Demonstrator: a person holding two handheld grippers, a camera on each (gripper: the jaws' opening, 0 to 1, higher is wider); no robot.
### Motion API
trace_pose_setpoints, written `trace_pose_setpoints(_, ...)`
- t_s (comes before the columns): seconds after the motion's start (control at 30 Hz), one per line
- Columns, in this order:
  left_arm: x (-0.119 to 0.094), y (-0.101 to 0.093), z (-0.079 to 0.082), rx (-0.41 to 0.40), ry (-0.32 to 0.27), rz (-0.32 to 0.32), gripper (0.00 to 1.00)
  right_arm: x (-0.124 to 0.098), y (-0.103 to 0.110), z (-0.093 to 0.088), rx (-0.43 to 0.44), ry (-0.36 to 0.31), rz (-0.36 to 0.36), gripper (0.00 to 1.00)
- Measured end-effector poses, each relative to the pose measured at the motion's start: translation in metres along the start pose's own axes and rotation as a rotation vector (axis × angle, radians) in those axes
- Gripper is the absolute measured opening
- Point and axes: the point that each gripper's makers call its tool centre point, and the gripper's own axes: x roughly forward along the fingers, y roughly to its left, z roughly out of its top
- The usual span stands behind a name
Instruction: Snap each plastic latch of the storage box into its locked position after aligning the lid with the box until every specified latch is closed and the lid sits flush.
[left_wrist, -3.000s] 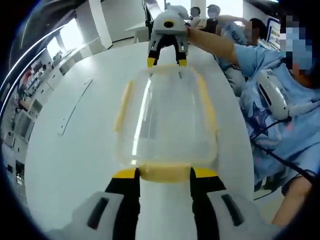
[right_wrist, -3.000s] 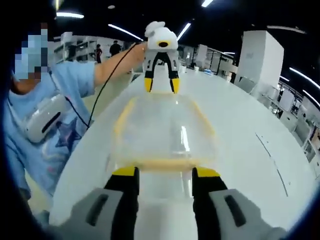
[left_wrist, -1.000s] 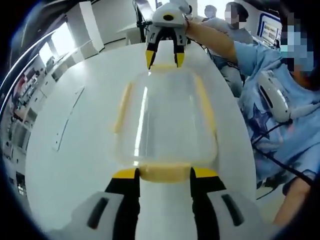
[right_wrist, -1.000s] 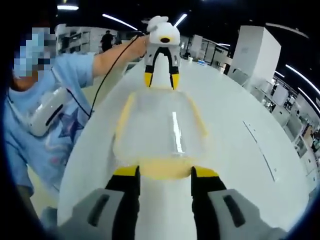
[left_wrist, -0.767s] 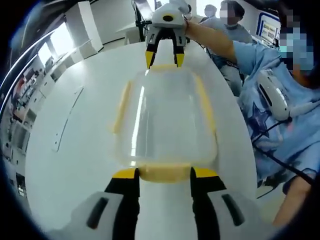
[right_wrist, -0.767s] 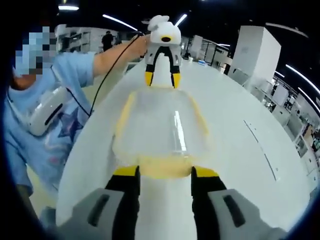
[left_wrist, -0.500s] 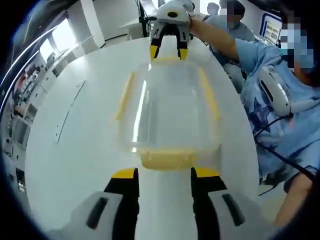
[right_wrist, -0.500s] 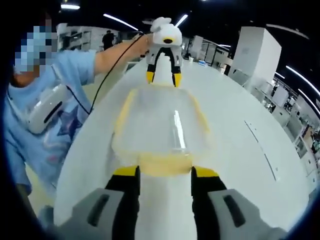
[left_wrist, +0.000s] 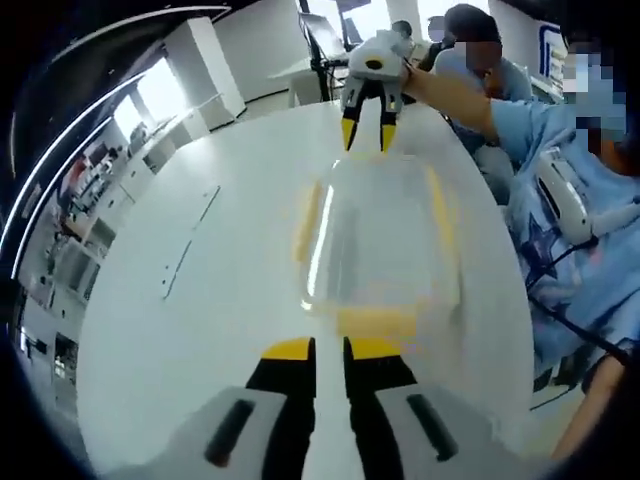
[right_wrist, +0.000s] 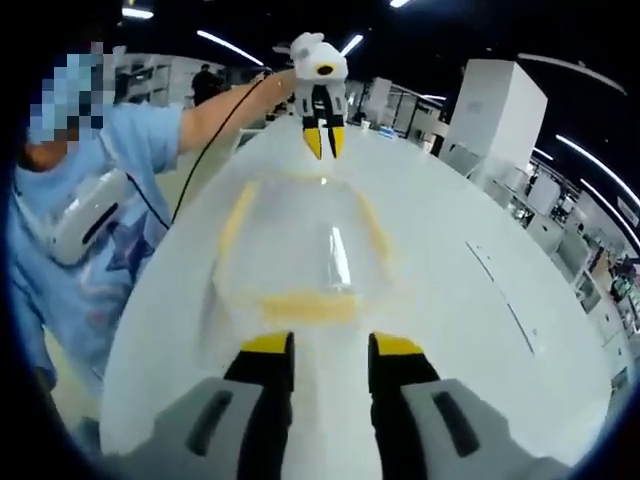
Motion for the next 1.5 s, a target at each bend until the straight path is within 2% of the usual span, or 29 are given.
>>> trace_pose_setpoints(0.1, 0.010, -0.009, 0.024, 0.022, -0.013, -0.028, 0.00, -0.001, -0.002, 0.005, -0.002, -0.024, -0.013, 0.24)
trace_pose_setpoints(0.17, 0.020, -0.013, 0.037, 0.049, -0.005, -0.040, 0.00, 0.000, -0.002, 0.009, -0.001, -0.041, -0.014, 0.21)
trace_pose_setpoints(0.23, 0.034, -0.023, 0.046, 0.057, 0.029, -0.089, 0.00, 0.001, -0.002, 0.014, -0.002, -0.065, -0.016, 0.19)
trace_pose_setpoints(0.3, 0.046, -0.026, 0.055, 0.070, 0.049, -0.101, 0.00, 0.004, -0.002, 0.020, -0.001, -0.083, -0.017, 0.15)
trace_pose_setpoints(0.43, 0.066, -0.036, 0.066, 0.083, 0.110, -0.158, 0.00, 0.010, 0.000, 0.029, -0.005, -0.104, -0.012, 0.13)
trace_pose_setpoints(0.47, 0.070, -0.038, 0.066, 0.094, 0.144, -0.173, 0.00, 0.013, 0.002, 0.031, -0.007, -0.108, -0.011, 0.13)
trace_pose_setpoints(0.6, 0.078, -0.041, 0.075, 0.100, 0.169, -0.194, 0.00, 0.017, 0.007, 0.037, -0.023, -0.119, -0.006, 0.13)
trace_pose_setpoints(0.77, 0.087, -0.047, 0.065, 0.097, 0.286, -0.239, 0.00, 0.025, 0.010, 0.046, -0.025, -0.136, 0.008, 0.13)
trace_pose_setpoints(0.83, 0.085, -0.047, 0.070, 0.095, 0.269, -0.239, 0.00, 0.029, 0.012, 0.049, -0.027, -0.136, 0.011, 0.13)
trace_pose_setpoints(1.0, 0.089, -0.048, 0.068, 0.063, 0.317, -0.244, 0.00, 0.038, 0.015, 0.052, -0.024, -0.129, 0.028, 0.13)
trace_pose_setpoints(1.1, 0.090, -0.049, 0.067, 0.045, 0.369, -0.243, 0.00, 0.041, 0.013, 0.051, 0.008, -0.129, 0.035, 0.07)
trace_pose_setpoints(1.27, 0.090, -0.049, 0.066, 0.034, 0.391, -0.244, 0.00, 0.035, 0.010, 0.043, 0.045, -0.153, 0.021, 0.00)
trace_pose_setpoints(1.37, 0.090, -0.048, 0.066, 0.020, 0.381, -0.246, 0.00, 0.025, 0.005, 0.036, 0.099, -0.208, -0.012, 0.00)
trace_pose_setpoints(1.5, 0.090, -0.049, 0.067, 0.007, 0.390, -0.237, 0.00, 0.016, 0.004, 0.027, 0.124, -0.256, -0.037, 0.00)
